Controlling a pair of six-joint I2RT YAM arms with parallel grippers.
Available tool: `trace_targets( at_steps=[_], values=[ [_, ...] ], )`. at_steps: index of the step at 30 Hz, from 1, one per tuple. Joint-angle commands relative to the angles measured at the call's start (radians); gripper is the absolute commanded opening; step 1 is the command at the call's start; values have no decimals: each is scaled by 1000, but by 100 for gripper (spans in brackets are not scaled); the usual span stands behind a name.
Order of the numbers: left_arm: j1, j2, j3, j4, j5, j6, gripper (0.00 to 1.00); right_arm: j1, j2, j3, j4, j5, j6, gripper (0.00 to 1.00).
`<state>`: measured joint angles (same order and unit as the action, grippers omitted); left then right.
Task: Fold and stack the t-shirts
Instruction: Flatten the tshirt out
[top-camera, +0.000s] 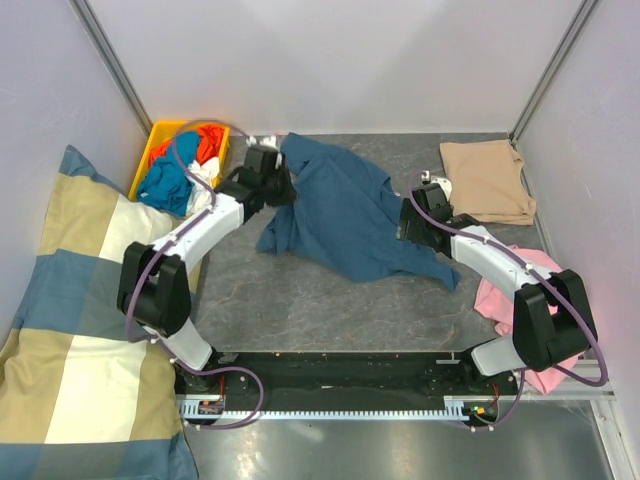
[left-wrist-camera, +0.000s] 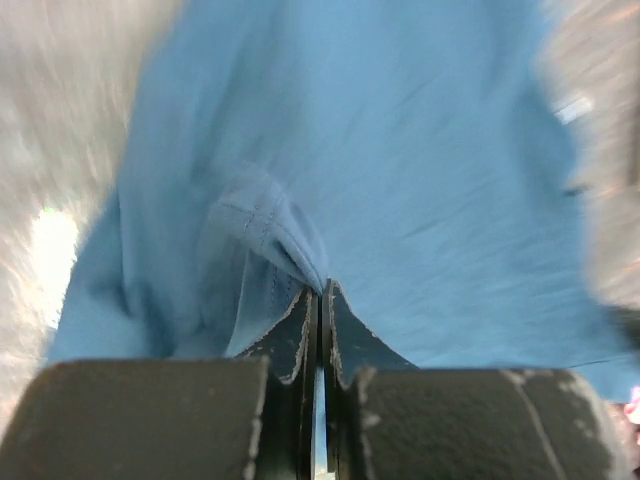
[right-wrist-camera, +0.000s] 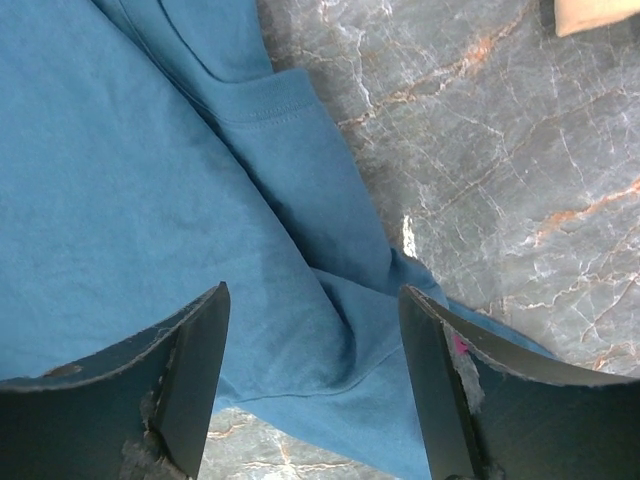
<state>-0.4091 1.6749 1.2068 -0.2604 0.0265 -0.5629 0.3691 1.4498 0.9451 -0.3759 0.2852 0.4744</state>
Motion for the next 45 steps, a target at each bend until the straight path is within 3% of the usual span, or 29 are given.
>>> trace_targets(
  at_steps=[1,4,17,24,33,45],
  values=[
    [13,-126,269,-140,-88,156,2,1,-69,-29,6,-10,3,80],
    [33,-112,321,-172,-154,213,2,4,-124,-65,-4,-11,13,83],
    [122,39,384,-186,-129,228,2,1,-399,-176,-176,-34,56,85],
    [159,45,387,-188,-142,245,2,2,-420,-226,-258,-66,93,84],
    [329,97,431,-192,-96,244,2,13,-439,-328,-177,-122,147,84],
    [340,126,415,-192,-48,227,2,39,-387,-378,32,-357,95,83]
  ],
)
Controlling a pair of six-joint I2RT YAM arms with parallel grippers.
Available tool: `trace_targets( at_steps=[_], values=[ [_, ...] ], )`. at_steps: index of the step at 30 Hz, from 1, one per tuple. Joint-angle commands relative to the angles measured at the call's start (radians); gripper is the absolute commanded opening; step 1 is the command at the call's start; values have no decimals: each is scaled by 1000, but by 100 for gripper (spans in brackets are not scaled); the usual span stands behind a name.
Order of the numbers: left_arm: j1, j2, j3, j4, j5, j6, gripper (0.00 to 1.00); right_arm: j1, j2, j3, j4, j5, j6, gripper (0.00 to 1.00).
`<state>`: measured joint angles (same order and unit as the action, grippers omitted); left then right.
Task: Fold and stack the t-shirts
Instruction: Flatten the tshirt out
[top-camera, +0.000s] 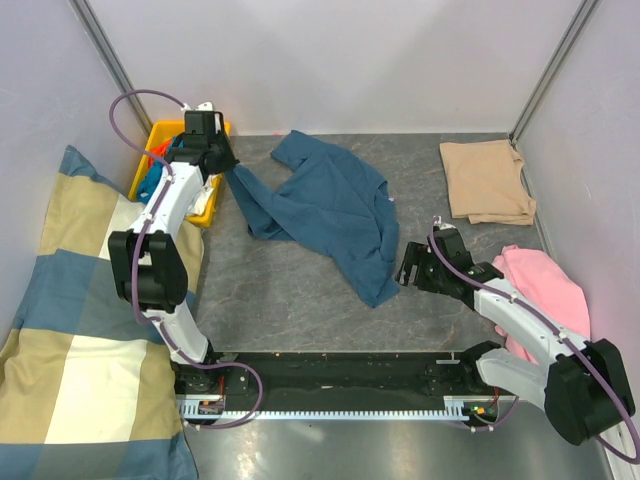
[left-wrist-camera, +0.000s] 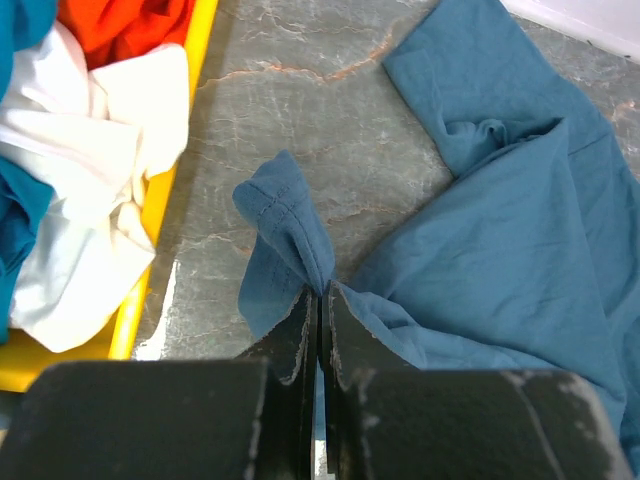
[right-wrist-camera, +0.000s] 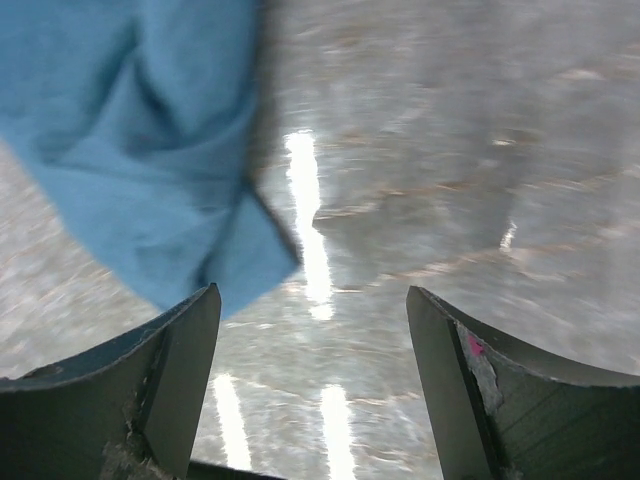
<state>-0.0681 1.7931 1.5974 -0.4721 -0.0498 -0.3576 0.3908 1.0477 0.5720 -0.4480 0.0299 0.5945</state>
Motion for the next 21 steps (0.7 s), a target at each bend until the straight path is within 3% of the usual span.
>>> trace_targets(
  at_steps=[1,7,21],
  values=[
    [-1,6,22,20,30,22,2,23,15,-3,109,-108,-28,83],
    [-1,12,18,20,37,19,2,40,55,-20,210,-208,-36,84],
    [-1,-3,-8,20,34,26,2,42,389,31,472,-163,-51,76]
  ],
)
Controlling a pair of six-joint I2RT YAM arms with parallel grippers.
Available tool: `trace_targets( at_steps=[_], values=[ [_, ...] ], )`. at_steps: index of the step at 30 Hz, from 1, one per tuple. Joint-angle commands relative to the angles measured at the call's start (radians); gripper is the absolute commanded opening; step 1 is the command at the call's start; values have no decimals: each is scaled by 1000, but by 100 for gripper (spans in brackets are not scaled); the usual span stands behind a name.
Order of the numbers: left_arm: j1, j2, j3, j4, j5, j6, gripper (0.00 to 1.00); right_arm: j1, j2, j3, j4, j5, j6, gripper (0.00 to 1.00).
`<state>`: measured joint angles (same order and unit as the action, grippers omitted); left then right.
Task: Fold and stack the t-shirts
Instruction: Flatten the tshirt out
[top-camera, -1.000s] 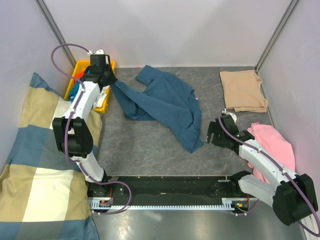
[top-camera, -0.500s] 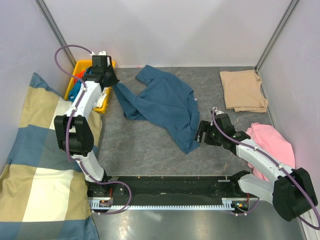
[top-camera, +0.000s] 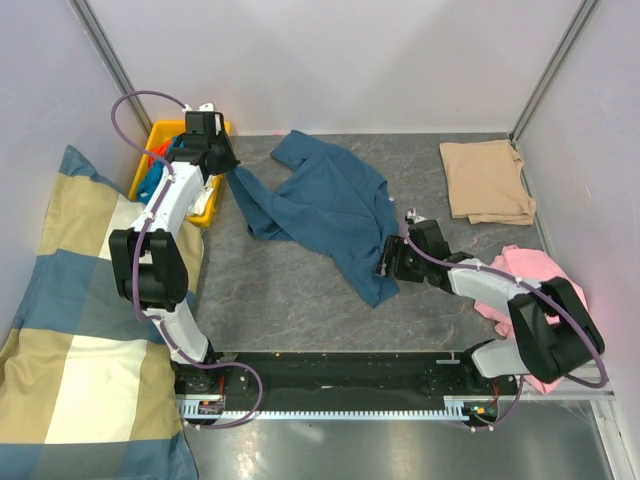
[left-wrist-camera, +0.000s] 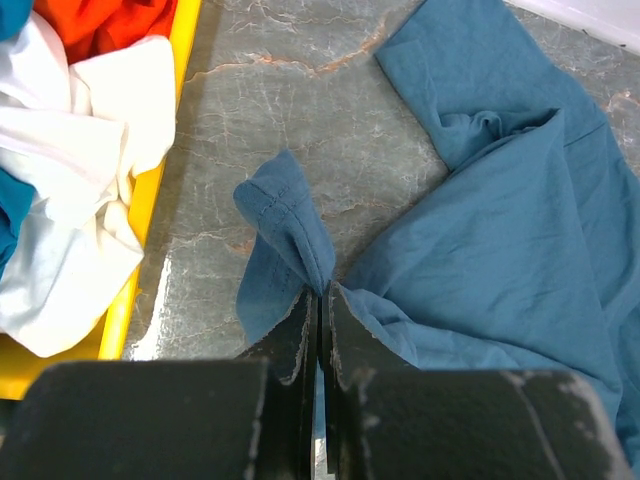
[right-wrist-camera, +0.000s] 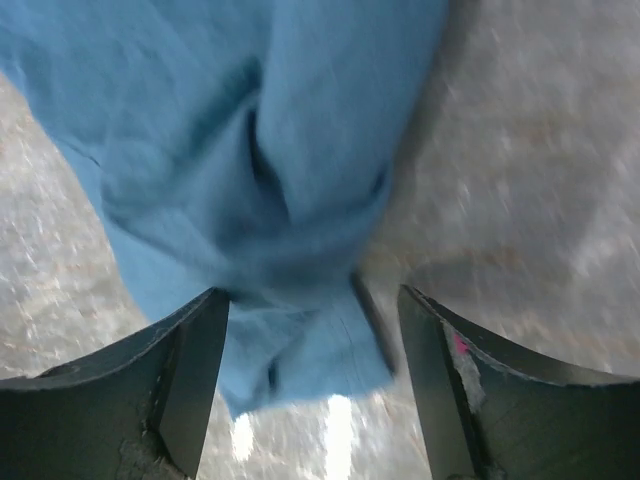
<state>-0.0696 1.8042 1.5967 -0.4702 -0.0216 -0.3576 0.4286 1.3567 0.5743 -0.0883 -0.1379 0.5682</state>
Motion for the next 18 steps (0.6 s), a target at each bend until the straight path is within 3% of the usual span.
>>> trace_targets(
  at_steps=[1,5,7,8,9,12,18],
  values=[
    [1,-16,-9,19,6,25,2,4,96,35,133,9,-33,74],
    [1,-31,-29,18,3,28,2,4,165,85,150,43,-71,68],
    [1,-37,-34,18,3,29,2,4,182,105,147,55,-83,47],
    [1,-40,-38,18,3,32,2,4,197,127,141,57,-93,31],
    [1,-46,-43,18,3,34,2,4,200,139,130,58,-97,1],
    [2,-63,-52,13,5,43,2,4,182,177,90,60,-119,0],
    [24,-183,-35,-54,17,83,2,4,-5,298,-187,121,-188,0]
  ],
)
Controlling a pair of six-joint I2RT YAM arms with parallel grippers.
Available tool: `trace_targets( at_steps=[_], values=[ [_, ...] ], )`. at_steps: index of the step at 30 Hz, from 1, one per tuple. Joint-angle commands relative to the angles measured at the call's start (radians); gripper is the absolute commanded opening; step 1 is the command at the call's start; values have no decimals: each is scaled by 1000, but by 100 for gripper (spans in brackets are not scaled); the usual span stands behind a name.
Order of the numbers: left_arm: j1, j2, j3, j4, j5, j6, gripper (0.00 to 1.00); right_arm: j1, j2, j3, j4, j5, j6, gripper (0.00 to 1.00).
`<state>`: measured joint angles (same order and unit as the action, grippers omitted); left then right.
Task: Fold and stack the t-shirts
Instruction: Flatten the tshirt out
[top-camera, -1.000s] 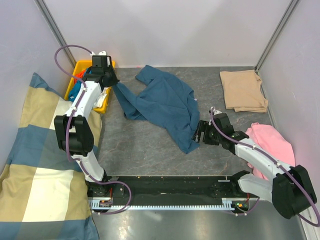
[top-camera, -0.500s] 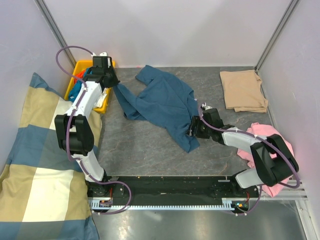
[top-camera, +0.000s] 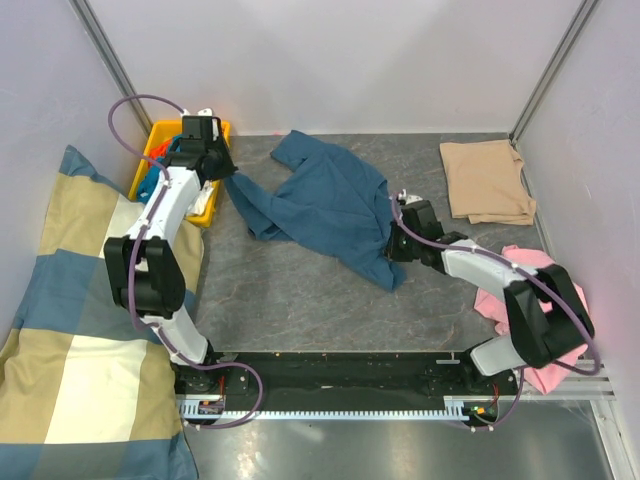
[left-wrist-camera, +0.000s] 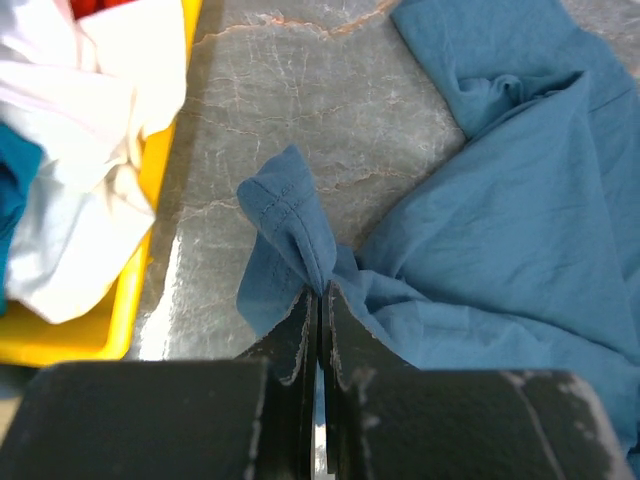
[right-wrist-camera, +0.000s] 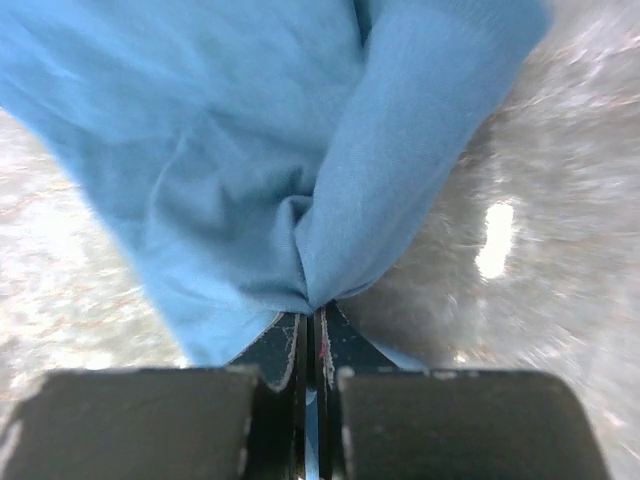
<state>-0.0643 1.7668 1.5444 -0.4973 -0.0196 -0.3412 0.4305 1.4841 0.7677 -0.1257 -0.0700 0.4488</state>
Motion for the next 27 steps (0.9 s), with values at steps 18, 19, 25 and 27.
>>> trace_targets(
  at_steps=[18,19,25,27],
  values=[
    [90,-570,-79,-201,3,113,2,2,-450,178,-511,13,-102,11],
    [90,-558,-105,-195,10,108,2,2,-438,104,-490,9,-91,11],
    [89,-468,-219,-93,102,61,2,8,-288,-143,-257,-108,47,5],
    [90,-451,-228,-84,115,50,2,14,-222,-185,-189,-164,77,6]
  ],
)
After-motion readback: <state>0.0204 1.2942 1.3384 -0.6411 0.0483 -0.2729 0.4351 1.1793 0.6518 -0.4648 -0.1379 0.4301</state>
